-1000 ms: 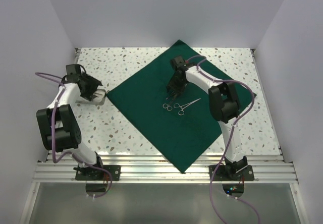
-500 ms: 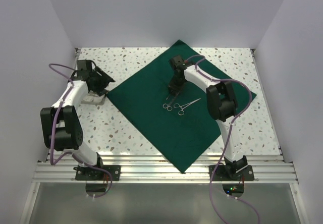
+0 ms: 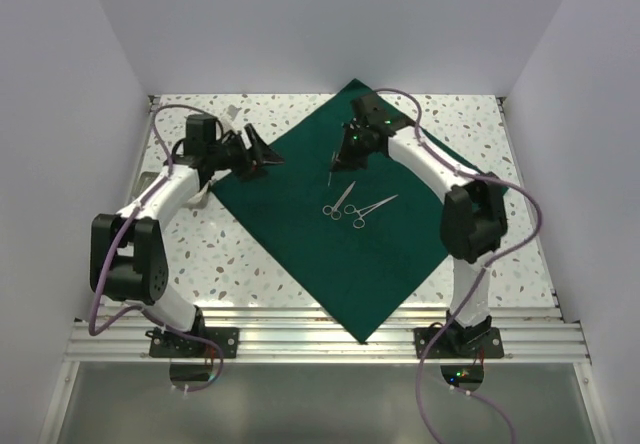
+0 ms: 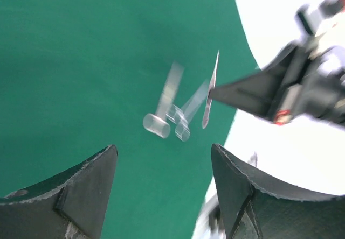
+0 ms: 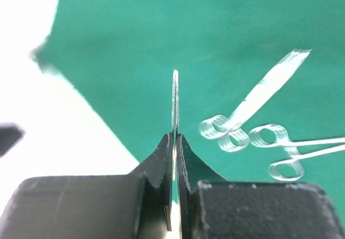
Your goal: Prepare the surgical pack
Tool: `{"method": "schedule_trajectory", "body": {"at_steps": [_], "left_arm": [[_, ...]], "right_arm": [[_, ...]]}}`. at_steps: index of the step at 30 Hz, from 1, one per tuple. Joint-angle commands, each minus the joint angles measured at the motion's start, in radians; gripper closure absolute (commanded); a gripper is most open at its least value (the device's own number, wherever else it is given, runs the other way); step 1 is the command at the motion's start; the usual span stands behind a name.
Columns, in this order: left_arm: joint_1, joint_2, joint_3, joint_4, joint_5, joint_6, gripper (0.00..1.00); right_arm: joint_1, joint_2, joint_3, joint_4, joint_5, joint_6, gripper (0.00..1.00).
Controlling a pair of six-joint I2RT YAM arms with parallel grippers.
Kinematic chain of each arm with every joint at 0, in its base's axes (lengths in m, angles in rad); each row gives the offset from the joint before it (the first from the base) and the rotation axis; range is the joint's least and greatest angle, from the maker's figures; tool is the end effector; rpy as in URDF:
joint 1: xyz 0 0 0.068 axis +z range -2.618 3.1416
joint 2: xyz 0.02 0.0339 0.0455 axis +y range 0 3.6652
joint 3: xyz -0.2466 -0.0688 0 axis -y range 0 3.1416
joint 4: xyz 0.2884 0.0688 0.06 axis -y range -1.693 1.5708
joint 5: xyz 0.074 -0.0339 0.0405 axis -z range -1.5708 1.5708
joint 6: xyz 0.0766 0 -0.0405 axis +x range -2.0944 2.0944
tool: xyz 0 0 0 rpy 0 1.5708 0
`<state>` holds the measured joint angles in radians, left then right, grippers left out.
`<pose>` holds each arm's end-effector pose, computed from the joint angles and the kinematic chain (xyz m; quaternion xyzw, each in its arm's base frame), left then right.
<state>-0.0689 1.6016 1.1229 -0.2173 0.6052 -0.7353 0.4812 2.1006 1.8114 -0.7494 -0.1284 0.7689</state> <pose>0.4124 -0.0721 0.1926 -0.1635 0.8584 -0.4067 0.2664 0.4513 0.2467 0.1723 0.1213 0.9553 0.2038 0.1766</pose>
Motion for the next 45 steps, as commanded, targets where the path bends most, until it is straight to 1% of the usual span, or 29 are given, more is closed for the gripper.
{"method": "schedule_trajectory", "body": {"at_steps": [1,2,3,4,5,7,8,9,13,17,21,22,26,29,31,32,34,35,36,37,38,39,40,41,42,43,44,45], "left_arm": [[-0.086,-0.069,-0.02,0.137,0.194,0.059,0.26],[-0.104,-0.072,-0.026,0.153,0.227,0.045,0.27],[-0.133,-0.08,-0.037,0.168,0.235,0.04,0.27],[-0.146,-0.084,-0.043,0.174,0.246,0.033,0.29],[-0.16,-0.089,-0.048,0.176,0.255,0.033,0.3],[-0.183,-0.106,-0.061,0.19,0.268,0.027,0.33],[-0.186,-0.115,-0.072,0.2,0.287,-0.001,0.35],[-0.19,-0.133,-0.096,0.267,0.297,-0.016,0.35],[-0.209,-0.186,-0.143,0.328,0.317,-0.07,0.37],[-0.236,-0.221,-0.212,0.458,0.331,-0.159,0.38],[-0.275,-0.215,-0.203,0.424,0.3,-0.141,0.4],[-0.288,-0.215,-0.196,0.412,0.268,-0.135,0.4],[-0.307,-0.198,-0.176,0.342,0.228,-0.096,0.44],[-0.307,-0.193,-0.169,0.337,0.206,-0.09,0.49],[-0.307,-0.184,-0.152,0.338,0.2,-0.092,0.54],[-0.307,-0.172,-0.143,0.332,0.196,-0.092,0.63],[-0.307,-0.16,-0.12,0.319,0.171,-0.087,0.73],[-0.305,-0.152,-0.111,0.281,0.153,-0.079,0.82],[-0.305,-0.149,-0.089,0.262,0.116,-0.056,0.87],[-0.301,-0.146,-0.08,0.225,0.098,-0.046,0.91],[-0.295,-0.143,-0.069,0.208,0.081,-0.033,1.0],[-0.286,-0.143,-0.051,0.161,0.041,-0.017,1.0],[-0.255,-0.143,-0.048,0.135,0.024,-0.01,1.0],[-0.235,-0.149,-0.048,0.093,0.002,-0.01,1.0],[-0.212,-0.157,-0.051,0.072,-0.054,-0.018,1.0],[-0.16,-0.166,-0.052,0.037,-0.097,-0.022,1.0],[-0.129,-0.187,-0.051,-0.058,-0.146,-0.027,1.0],[-0.097,-0.198,-0.049,-0.094,-0.189,-0.038,1.0]], "right_arm": [[-0.009,-0.25,-0.132,0.191,-0.316,-0.151,1.0],[-0.009,-0.279,-0.174,0.287,-0.379,-0.152,1.0],[-0.007,-0.304,-0.214,0.336,-0.428,-0.148,1.0],[-0.009,-0.35,-0.28,0.379,-0.51,-0.14,1.0],[-0.007,-0.366,-0.308,0.454,-0.548,-0.128,1.0],[-0.007,-0.389,-0.358,0.508,-0.635,-0.089,1.0],[-0.006,-0.404,-0.368,0.525,-0.648,-0.086,1.0],[-0.006,-0.413,-0.379,0.536,-0.661,-0.076,1.0],[-0.004,-0.455,-0.428,0.555,-0.666,-0.065,1.0],[0.0,-0.481,-0.461,0.573,-0.657,-0.049,1.0],[0.008,-0.485,-0.466,0.594,-0.651,-0.014,1.0],[0.01,-0.487,-0.468,0.599,-0.645,-0.005,1.0],[0.016,-0.496,-0.483,0.633,-0.616,0.072,1.0],[0.02,-0.495,-0.475,0.628,-0.605,0.075,1.0],[0.028,-0.487,-0.465,0.621,-0.608,0.072,1.0],[0.034,-0.485,-0.46,0.622,-0.608,0.07,1.0],[0.036,-0.482,-0.46,0.619,-0.603,0.07,1.0],[0.036,-0.481,-0.455,0.613,-0.599,0.07,1.0],[0.036,-0.475,-0.448,0.598,-0.588,0.066,1.0],[0.037,-0.467,-0.436,0.537,-0.553,0.041,0.98],[0.034,-0.459,-0.404,0.497,-0.528,0.027,0.91],[0.036,-0.455,-0.38,0.449,-0.492,0.012,0.73],[0.031,-0.447,-0.35,0.301,-0.365,-0.008,0.66],[0.017,-0.424,-0.28,0.21,-0.277,-0.041,0.59],[0.004,-0.413,-0.249,0.126,-0.208,-0.051,0.45],[-0.013,-0.401,-0.227,0.014,-0.156,-0.057,0.41],[-0.051,-0.39,-0.215,-0.016,-0.095,-0.066,0.38],[-0.07,-0.39,-0.219,-0.033,-0.083,-0.069,0.37]]}}
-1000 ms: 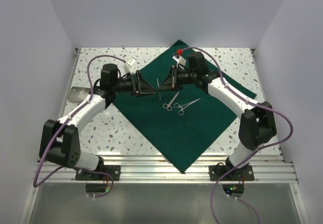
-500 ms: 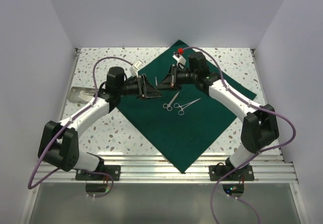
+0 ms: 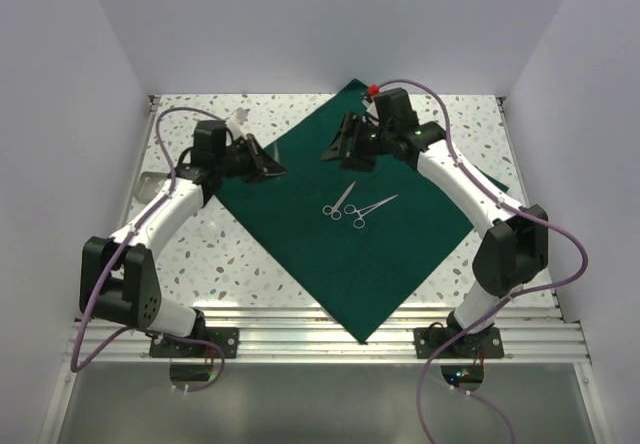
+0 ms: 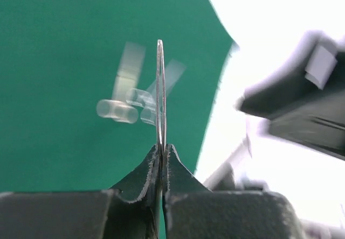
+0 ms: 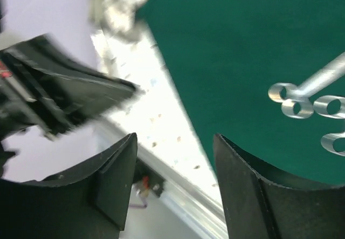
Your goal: Prepare the surgical pack
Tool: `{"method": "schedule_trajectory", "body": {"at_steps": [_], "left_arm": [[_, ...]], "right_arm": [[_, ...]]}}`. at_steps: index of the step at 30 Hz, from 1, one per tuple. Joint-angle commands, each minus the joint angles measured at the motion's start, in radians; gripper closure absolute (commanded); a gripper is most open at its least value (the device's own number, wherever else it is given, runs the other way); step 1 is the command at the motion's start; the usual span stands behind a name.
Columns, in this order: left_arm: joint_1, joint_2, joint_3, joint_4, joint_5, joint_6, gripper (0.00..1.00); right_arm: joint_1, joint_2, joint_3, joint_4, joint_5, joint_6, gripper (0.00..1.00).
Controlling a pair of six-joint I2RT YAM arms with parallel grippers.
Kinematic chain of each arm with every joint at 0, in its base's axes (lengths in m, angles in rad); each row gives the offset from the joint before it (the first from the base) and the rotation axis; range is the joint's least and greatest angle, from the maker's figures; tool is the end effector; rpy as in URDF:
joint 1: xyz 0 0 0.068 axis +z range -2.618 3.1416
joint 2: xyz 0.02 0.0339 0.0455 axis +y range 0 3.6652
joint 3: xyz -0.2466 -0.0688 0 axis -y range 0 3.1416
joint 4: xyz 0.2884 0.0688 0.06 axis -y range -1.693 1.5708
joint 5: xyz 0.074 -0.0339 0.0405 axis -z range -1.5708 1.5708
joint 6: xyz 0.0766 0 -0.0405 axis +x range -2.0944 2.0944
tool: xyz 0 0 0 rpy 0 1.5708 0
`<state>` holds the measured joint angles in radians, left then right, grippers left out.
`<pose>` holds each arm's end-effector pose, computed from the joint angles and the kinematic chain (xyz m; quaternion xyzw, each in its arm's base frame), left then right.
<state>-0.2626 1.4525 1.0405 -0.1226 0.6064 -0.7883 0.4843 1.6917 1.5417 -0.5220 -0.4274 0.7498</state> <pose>0.3721 -0.1452 0.2281 -0.0727 0.8391 -0.4615 0.2788 0.3891 0.2406 0.2851 0.0252 0.8847 0.4014 0.2357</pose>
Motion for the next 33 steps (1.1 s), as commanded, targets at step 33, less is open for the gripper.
{"method": "schedule_trajectory", "body": {"at_steps": [33], "left_arm": [[0.579,0.356,0.197,-0.382,-0.613,-0.164,0.66]], "right_arm": [[-0.15,0.215,0.035,-0.259,0.154,-0.092,0.33]]}}
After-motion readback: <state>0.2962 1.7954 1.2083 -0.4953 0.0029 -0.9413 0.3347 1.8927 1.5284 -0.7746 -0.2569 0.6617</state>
